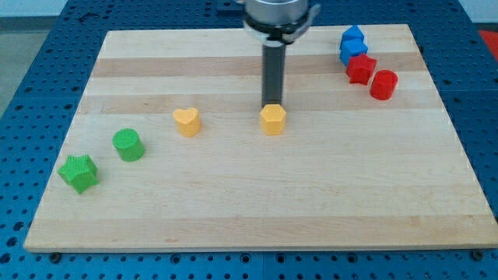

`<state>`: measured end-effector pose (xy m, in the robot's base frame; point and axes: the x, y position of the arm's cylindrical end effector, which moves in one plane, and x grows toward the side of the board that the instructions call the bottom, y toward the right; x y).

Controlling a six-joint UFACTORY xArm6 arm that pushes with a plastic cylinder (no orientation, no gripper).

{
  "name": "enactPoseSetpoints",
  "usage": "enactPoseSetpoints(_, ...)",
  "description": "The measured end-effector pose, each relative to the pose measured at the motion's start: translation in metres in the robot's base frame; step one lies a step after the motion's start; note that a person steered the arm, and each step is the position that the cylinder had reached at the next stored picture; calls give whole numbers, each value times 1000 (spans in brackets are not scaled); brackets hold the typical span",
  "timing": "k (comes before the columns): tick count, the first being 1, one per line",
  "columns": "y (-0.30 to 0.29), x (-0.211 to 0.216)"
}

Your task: Slide the yellow hexagon near the red circle

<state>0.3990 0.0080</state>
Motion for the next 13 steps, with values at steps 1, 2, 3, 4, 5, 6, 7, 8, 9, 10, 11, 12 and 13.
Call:
enactPoseSetpoints(1,-8,13)
enactPoseSetpoints(2,31,18)
enactPoseSetpoints(3,48,15)
enactPoseSetpoints(4,30,1)
enactPoseSetpoints(5,-6,1)
enactPoseSetpoints(6,-41,12)
enactPoseSetpoints(7,-55,33)
enactPoseSetpoints(8,-13,43)
enactPoseSetpoints(9,64,43)
enactPoseSetpoints(10,100,43)
enactPoseSetpoints(11,79,43)
enactPoseSetpoints(12,47,52)
enactPoseSetpoints(13,37,80)
